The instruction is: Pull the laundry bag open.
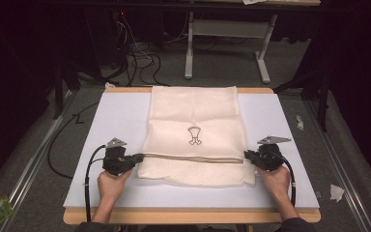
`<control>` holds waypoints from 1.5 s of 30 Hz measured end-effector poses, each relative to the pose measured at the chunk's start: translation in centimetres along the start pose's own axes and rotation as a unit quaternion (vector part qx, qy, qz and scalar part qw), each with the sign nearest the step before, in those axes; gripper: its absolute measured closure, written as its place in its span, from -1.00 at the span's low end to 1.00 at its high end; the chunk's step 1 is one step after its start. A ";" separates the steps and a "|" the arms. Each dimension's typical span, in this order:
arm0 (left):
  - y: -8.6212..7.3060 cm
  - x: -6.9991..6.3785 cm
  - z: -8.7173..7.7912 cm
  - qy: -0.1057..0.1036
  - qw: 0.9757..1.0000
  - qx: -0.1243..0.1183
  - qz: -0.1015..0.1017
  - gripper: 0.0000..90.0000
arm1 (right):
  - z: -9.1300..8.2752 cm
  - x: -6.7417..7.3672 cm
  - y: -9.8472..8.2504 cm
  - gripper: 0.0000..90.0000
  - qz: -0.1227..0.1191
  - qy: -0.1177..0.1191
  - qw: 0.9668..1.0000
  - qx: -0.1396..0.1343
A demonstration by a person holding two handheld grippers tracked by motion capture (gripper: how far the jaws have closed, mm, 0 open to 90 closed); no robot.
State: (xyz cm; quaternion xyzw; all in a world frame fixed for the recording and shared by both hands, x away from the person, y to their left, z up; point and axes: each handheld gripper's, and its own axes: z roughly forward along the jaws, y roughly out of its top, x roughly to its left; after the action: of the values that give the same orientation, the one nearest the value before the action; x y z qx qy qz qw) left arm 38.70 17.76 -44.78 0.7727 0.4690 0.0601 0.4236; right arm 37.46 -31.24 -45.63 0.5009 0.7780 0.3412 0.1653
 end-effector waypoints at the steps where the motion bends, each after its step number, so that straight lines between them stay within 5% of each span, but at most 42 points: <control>1: 0.0 0.0 0.0 0.001 1.000 0.002 0.001 0.92 | 0.1 -0.1 0.0 0.88 0.002 0.001 1.000 0.004; 21: -0.4 -0.3 0.7 0.015 1.000 0.020 0.009 0.92 | 0.5 -0.1 -0.5 0.76 0.002 0.000 1.000 0.014; 28: -0.7 -0.2 0.9 0.021 0.999 0.027 0.011 0.91 | 0.4 0.5 -0.5 0.64 -0.012 -0.016 1.000 0.019; 40: 0.0 -1.3 0.2 0.008 0.999 -0.016 0.032 0.65 | -1.4 0.5 -0.4 0.41 -0.004 -0.020 1.000 -0.021; 45: 0.8 -1.9 -0.7 0.021 0.998 -0.037 0.049 0.45 | -2.6 0.4 0.0 0.36 -0.008 -0.013 0.999 -0.039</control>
State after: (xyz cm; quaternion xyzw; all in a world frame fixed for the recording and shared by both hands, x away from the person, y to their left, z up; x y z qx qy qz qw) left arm 37.88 16.56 -43.23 0.7774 0.4367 0.1141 0.4381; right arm 35.71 -31.80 -43.71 0.4925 0.7657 0.3634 0.1976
